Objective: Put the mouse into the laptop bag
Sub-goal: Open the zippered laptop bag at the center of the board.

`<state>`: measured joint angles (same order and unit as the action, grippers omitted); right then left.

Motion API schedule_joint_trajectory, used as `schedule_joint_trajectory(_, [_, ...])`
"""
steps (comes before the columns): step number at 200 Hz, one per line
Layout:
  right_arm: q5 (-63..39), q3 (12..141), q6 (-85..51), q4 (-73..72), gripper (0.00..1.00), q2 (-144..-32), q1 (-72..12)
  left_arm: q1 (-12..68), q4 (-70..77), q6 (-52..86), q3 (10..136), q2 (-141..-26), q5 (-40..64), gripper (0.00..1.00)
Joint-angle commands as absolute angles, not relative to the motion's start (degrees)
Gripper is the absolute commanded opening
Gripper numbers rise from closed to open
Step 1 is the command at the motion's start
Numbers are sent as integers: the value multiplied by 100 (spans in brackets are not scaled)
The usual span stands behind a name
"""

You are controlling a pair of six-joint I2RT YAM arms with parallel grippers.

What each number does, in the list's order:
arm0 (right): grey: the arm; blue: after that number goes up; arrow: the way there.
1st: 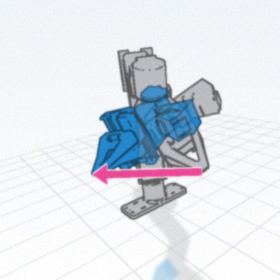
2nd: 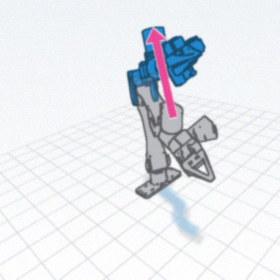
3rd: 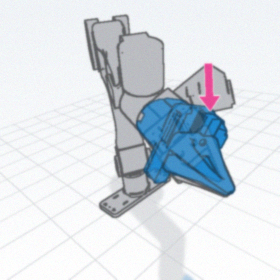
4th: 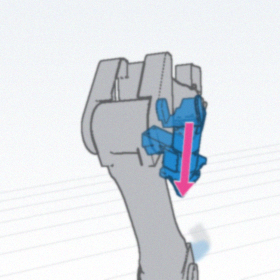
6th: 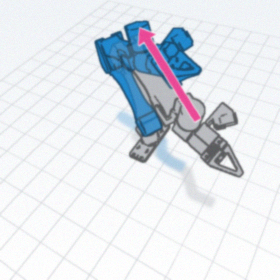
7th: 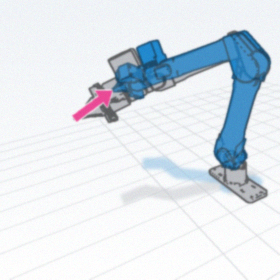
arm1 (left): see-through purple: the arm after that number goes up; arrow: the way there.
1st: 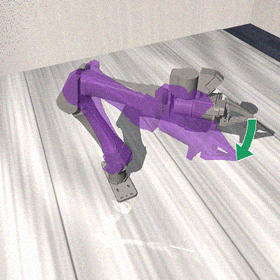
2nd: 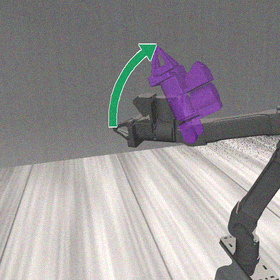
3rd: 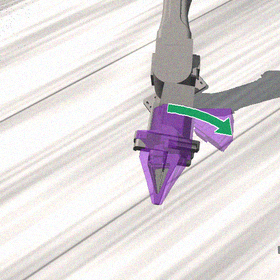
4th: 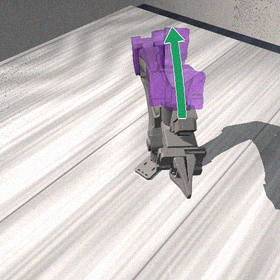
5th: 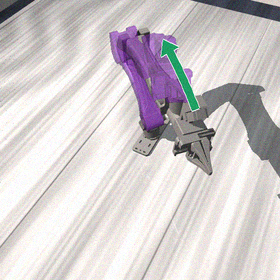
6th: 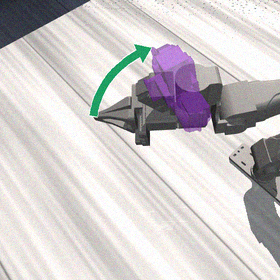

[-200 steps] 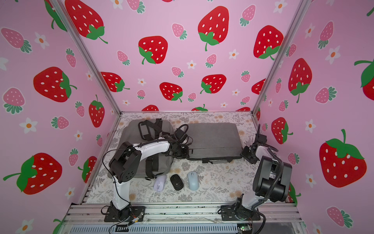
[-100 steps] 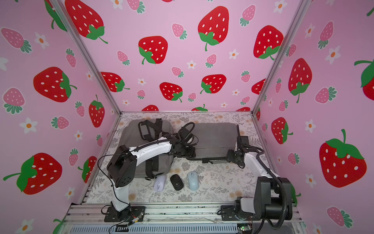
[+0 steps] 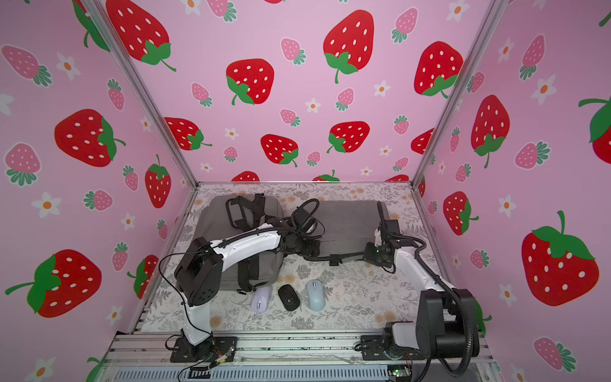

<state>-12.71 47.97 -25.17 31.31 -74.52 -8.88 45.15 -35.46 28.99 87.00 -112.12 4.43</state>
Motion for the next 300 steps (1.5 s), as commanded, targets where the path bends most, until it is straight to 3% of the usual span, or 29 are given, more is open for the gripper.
schedule_joint_trajectory(1, [-1380, 5422, -2332, 3562, 0, -7056, -914, 4748, -3661, 2361, 8980, -10966, 19, 91])
schedule_joint_trajectory(51, [-1372, 6220, -2172, 3819, 0, -7184, -862, 5341, -3425, 1469, 9064, -10707, -533, 95])
schedule_joint_trajectory(102, [-1617, 6529, -2136, 3954, 0, -7304, -671, 5414, -3267, 852, 9434, -10965, -788, 99])
schedule_joint_trajectory(194, [-2118, 6591, -2153, 3959, 0, -7355, -393, 5443, -3342, 484, 9891, -11437, -432, 99])
schedule_joint_trajectory(287, [-2583, 6462, -2256, 3897, 0, -7149, -225, 5810, -3761, -273, 11717, -12729, -2316, 100])
schedule_joint_trajectory(300, [-2623, 6463, -2244, 3935, 0, -7115, -159, 5797, -3793, -363, 11926, -12912, -2330, 95])
